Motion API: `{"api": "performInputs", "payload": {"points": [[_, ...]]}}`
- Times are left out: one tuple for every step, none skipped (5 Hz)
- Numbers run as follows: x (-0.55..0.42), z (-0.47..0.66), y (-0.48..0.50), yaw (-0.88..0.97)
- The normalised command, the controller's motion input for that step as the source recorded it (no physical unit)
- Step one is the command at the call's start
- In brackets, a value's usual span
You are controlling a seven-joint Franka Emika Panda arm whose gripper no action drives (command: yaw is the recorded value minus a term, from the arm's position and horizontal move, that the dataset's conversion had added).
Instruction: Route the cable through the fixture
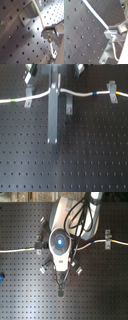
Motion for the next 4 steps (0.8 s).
{"api": "performInputs", "payload": {"points": [[0.002,0.06,0.171,0.06],[0.004,0.00,0.171,0.10],[0.004,0.00,0.098,0.19],[0.000,0.00,0.000,0.03]]}}
